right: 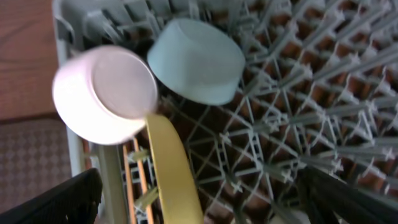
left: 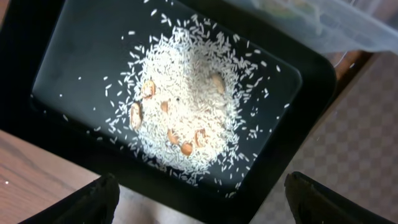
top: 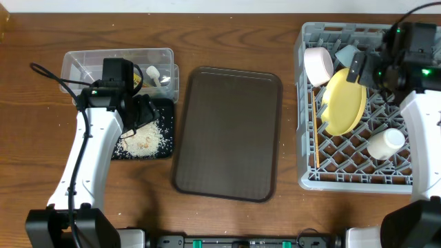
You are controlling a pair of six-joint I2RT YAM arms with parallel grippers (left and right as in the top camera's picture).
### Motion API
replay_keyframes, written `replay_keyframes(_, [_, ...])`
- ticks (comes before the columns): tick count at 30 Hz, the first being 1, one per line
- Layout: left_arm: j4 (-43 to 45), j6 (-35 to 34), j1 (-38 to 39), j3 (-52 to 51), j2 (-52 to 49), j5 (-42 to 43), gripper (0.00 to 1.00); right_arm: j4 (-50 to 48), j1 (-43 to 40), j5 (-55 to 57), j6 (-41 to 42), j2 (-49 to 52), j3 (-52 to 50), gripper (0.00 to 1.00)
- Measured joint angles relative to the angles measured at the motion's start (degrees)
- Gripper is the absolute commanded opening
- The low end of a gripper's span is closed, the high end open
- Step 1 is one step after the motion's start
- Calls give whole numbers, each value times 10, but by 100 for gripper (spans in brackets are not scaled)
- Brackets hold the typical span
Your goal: Sort waste into correct bins and load items into the dishwasher rack
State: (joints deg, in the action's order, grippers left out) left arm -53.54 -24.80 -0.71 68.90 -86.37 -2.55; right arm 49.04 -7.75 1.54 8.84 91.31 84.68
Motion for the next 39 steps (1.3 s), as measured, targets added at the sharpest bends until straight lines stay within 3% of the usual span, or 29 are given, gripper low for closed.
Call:
replay_keyframes(7, [-24, 33, 0, 0, 0, 9, 89, 8, 3, -14, 10, -6, -31, 99])
replay_keyframes(12, [-4, 56, 8, -23, 24, 11, 89, -57, 6, -18, 20, -24, -122, 99])
replay_keyframes(22, [130, 69, 37, -207, 245, 14, 89, -242, 43, -19, 30, -199, -352, 99])
replay_keyframes(24, [144, 69, 38, -246, 300, 14, 96, -266, 50, -20, 31, -235, -388, 99])
replay_keyframes(26, [146, 69, 39, -273, 346, 15, 96, -277, 50, -20, 31, -257, -415, 99])
replay_keyframes(30, [148, 68, 39, -292, 393, 12, 96, -275, 50, -20, 31, -270, -443, 99])
replay_keyframes(39, [158, 68, 39, -292, 393, 10, 97, -268, 50, -20, 31, -270, -448, 99])
